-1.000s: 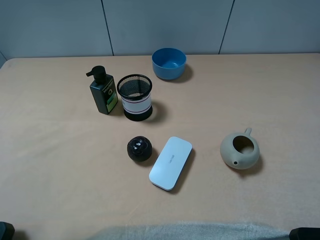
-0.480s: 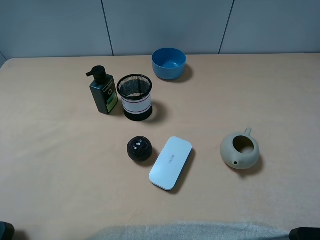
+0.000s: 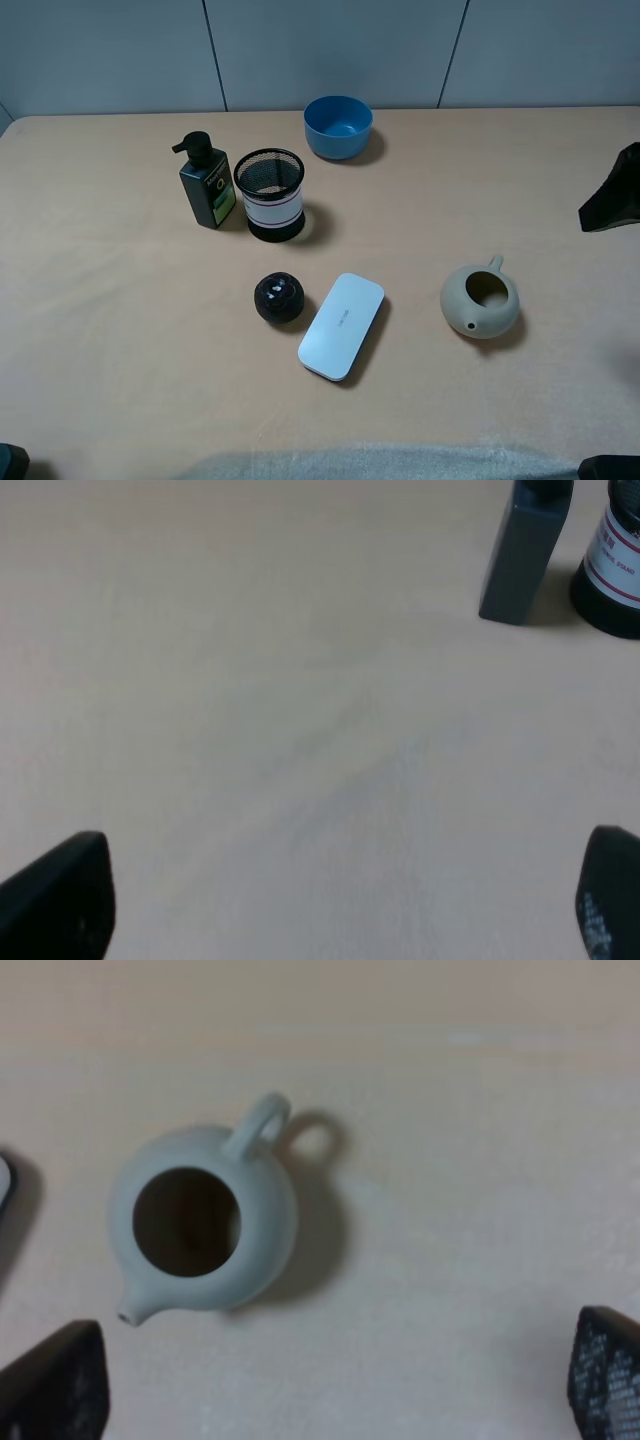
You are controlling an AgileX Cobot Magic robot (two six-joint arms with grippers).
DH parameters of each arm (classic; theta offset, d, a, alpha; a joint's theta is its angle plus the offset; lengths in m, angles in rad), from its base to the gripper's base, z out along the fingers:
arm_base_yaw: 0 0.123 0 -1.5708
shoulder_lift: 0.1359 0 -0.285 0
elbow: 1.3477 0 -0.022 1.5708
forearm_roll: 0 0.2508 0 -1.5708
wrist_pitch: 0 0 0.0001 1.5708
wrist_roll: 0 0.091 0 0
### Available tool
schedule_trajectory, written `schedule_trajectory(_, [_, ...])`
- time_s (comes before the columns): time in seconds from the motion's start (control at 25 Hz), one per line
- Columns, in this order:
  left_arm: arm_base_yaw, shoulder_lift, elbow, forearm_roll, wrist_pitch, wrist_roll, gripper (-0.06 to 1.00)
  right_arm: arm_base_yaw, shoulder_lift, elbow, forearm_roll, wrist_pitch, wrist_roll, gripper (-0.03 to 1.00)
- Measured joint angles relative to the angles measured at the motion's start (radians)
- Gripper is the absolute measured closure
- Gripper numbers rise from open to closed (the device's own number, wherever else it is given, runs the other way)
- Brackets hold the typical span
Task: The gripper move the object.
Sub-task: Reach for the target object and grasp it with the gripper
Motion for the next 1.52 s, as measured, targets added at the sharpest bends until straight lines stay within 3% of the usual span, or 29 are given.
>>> schedule_trajectory(0.68, [0.0, 0.0, 0.0, 0.0, 0.0, 0.0, 0.02, 0.0, 0.248, 0.001, 0.078, -0.056, 0.027, 0.27])
schedule_trajectory(1.12, [0.0, 0.0, 0.0, 0.0, 0.0, 0.0, 0.02, 0.082, 0.35, 0.066, 0.083, -0.178, 0.084, 0.27])
schedule_trajectory(1.52, [0.0, 0.0, 0.0, 0.0, 0.0, 0.0, 0.02, 0.084, 0.489, 0.067, 0.08, -0.26, 0.086, 0.27])
